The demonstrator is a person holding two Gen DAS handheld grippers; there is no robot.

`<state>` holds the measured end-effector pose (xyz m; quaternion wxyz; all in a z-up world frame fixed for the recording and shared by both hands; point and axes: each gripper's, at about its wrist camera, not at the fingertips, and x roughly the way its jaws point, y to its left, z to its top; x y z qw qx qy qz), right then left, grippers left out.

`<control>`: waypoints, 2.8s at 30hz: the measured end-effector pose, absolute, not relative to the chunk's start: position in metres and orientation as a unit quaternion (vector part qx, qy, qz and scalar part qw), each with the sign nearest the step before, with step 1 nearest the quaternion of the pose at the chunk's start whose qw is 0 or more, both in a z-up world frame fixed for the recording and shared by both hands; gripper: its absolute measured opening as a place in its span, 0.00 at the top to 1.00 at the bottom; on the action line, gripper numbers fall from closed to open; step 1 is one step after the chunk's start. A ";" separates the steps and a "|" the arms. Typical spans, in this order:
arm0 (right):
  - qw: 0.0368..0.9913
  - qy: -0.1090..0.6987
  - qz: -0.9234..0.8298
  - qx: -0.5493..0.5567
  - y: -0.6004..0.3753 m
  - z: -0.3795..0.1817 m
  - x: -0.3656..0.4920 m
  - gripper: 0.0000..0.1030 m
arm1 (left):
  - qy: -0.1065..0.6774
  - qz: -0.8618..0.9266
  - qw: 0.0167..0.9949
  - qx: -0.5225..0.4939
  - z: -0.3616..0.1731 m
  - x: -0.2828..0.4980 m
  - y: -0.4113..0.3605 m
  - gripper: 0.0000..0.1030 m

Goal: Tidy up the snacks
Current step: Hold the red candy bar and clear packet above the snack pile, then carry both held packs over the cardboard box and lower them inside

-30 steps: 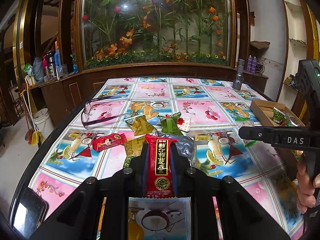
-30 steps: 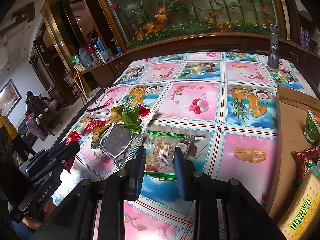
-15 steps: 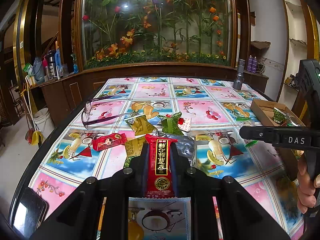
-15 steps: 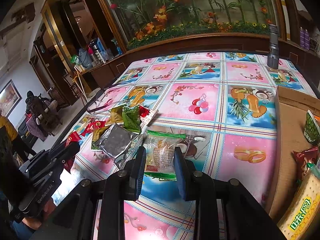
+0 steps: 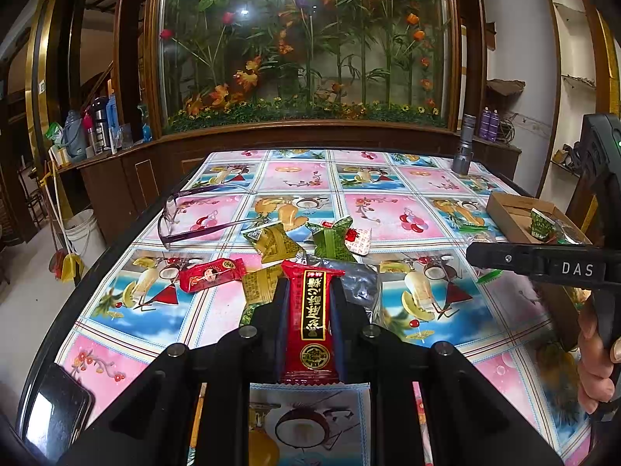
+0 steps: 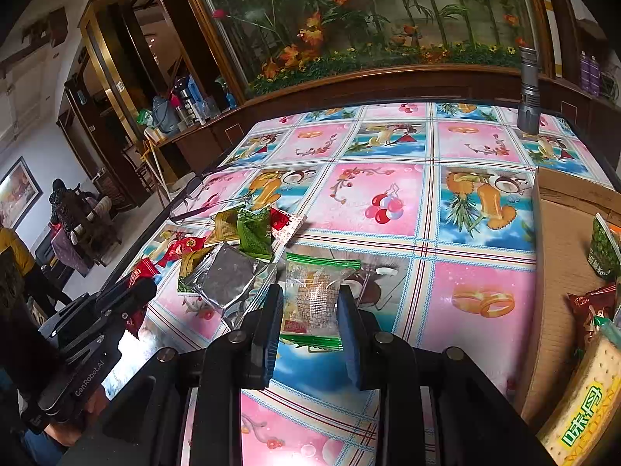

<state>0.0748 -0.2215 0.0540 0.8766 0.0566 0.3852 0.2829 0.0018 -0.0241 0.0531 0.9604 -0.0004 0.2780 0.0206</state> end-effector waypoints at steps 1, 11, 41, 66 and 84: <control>0.876 0.385 0.283 0.057 -0.222 0.054 0.075 0.70 | 0.278 0.021 0.960 0.000 0.053 0.002 -0.024 0.82; 0.876 0.385 0.283 0.057 -0.222 0.054 0.075 0.70 | 0.277 0.020 0.961 0.000 0.053 0.002 -0.024 0.82; 0.907 0.335 0.191 0.169 -0.311 0.090 0.091 0.71 | 0.279 -0.069 0.956 -0.058 0.075 0.010 -0.077 0.82; 0.886 0.373 0.090 0.261 -0.390 0.076 0.105 0.71 | 0.301 -0.140 0.942 -0.049 0.078 0.009 -0.145 0.82; 0.870 0.359 0.092 0.326 -0.447 0.078 0.094 0.71 | 0.340 -0.221 0.911 -0.074 0.073 0.031 -0.195 0.82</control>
